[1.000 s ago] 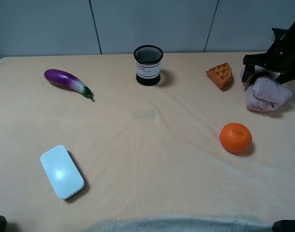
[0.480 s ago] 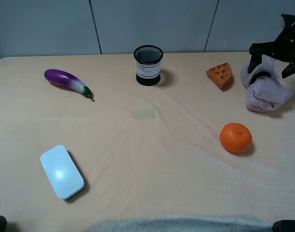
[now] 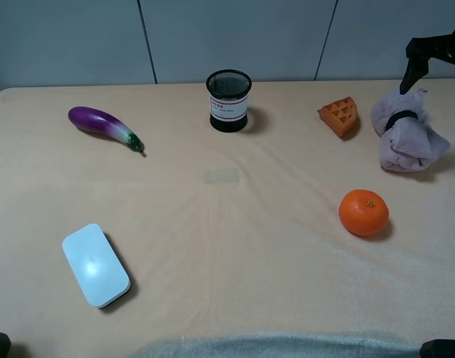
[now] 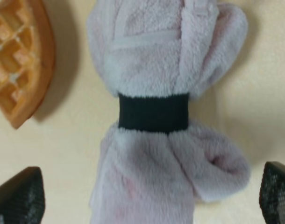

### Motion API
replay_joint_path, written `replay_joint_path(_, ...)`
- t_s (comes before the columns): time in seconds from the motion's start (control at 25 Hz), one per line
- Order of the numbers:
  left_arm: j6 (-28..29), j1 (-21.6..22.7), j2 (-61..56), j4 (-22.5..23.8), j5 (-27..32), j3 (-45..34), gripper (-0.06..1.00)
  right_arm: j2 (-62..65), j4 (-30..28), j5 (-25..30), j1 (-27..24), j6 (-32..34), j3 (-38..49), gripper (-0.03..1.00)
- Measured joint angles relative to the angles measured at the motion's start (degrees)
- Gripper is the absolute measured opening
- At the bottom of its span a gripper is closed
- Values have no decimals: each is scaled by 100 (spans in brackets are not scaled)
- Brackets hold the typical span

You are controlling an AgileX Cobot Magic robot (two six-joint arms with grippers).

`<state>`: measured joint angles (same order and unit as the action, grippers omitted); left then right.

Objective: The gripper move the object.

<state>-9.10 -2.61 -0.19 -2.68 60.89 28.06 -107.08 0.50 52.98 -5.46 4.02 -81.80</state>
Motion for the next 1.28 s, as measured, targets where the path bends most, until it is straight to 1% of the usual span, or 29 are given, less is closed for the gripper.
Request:
replay_joint_path(0.72, 0, 0, 0, 0, 0, 0, 98, 1561, 126, 1494, 0, -280, 36, 69)
replay_joint_path(0.88, 0, 0, 0, 0, 0, 0, 98, 2004, 147, 1640, 147, -285, 245, 69)
replay_joint_path(1.28, 0, 0, 0, 0, 0, 0, 98, 3454, 76, 1657, 735, -262, 1056, 69)
